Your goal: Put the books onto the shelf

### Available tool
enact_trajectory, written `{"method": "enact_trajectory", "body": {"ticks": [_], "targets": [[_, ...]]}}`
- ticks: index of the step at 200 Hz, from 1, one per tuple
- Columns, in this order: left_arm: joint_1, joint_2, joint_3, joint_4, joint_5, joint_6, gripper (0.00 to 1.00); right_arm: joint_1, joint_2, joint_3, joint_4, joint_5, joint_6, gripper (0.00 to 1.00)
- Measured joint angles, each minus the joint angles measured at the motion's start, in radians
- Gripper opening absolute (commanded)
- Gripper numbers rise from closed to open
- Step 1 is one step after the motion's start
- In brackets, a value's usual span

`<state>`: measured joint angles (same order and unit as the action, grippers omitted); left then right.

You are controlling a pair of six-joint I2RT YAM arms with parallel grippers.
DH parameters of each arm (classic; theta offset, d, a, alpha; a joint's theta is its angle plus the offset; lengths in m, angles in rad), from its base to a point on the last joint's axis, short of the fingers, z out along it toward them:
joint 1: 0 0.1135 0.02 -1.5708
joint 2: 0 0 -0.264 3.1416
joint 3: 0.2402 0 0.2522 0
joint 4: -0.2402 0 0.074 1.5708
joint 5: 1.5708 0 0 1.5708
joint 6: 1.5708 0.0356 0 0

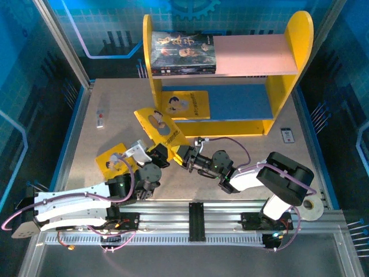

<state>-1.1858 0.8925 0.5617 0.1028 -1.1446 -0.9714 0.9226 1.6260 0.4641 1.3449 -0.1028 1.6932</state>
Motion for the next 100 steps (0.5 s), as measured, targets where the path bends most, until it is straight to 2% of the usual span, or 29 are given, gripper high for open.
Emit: {"method": "enact_trajectory", "body": {"ticks": [10, 17, 39, 68, 100], "targets": [[0.000, -0.003, 0.000, -0.001, -0.001, -0.003, 0.00, 0.000, -0.005, 0.000, -0.002, 0.002, -0.005, 0.25], [0.000, -0.005, 0.000, 0.000, -0.002, -0.008, 0.04, 0.000, -0.014, 0.000, -0.010, 0.003, -0.011, 0.24], [0.000, -0.022, 0.000, -0.002, 0.000, -0.027, 0.24, 0.000, -0.070, 0.000, -0.071, 0.011, -0.043, 0.23], [-0.010, -0.049, 0.000, -0.033, 0.025, -0.056, 0.44, 0.000, -0.219, 0.000, -0.223, 0.027, -0.131, 0.23], [-0.018, -0.067, 0.000, -0.093, 0.059, -0.078, 0.52, -0.001, -0.418, -0.001, -0.468, 0.040, -0.267, 0.22]]}}
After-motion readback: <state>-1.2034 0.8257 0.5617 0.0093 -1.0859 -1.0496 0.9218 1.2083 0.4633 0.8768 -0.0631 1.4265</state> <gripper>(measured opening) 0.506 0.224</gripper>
